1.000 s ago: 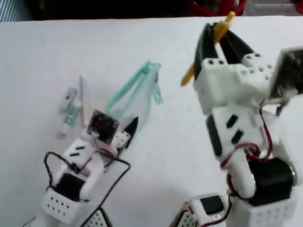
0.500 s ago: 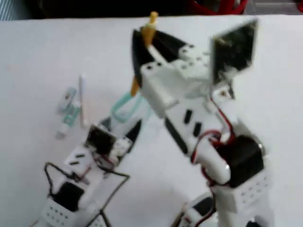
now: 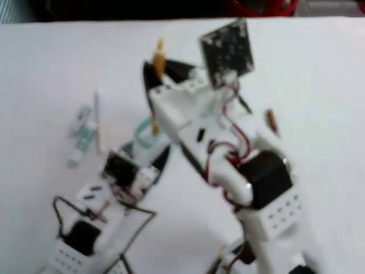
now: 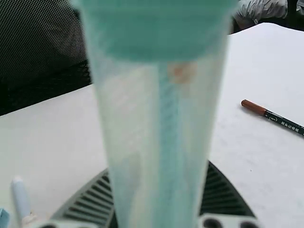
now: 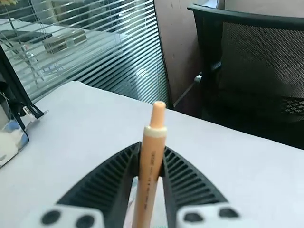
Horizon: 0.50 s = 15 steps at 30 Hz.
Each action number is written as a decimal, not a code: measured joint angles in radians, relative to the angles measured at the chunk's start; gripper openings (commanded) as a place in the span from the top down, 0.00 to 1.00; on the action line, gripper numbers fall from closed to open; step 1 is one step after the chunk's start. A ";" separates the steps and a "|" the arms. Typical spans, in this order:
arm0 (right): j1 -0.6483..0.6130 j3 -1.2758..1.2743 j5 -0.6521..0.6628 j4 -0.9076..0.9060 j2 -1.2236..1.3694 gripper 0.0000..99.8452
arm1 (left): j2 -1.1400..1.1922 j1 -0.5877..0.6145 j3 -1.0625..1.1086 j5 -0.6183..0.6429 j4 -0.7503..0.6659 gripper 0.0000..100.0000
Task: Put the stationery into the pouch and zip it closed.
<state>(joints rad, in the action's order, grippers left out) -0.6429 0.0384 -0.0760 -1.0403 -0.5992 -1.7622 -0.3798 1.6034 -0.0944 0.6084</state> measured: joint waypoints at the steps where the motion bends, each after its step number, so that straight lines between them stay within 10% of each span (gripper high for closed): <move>1: 0.000 -0.009 0.000 -0.003 0.000 0.98 | 0.000 0.000 0.000 0.000 0.000 0.83; 15: -0.008 -0.157 0.109 -0.083 -0.095 0.98 | -0.014 -0.005 -0.002 0.000 0.057 0.83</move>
<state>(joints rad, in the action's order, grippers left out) -0.6506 -0.1181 0.0330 -1.1231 -0.6943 -1.7760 -0.3844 1.6019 -0.0944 0.6651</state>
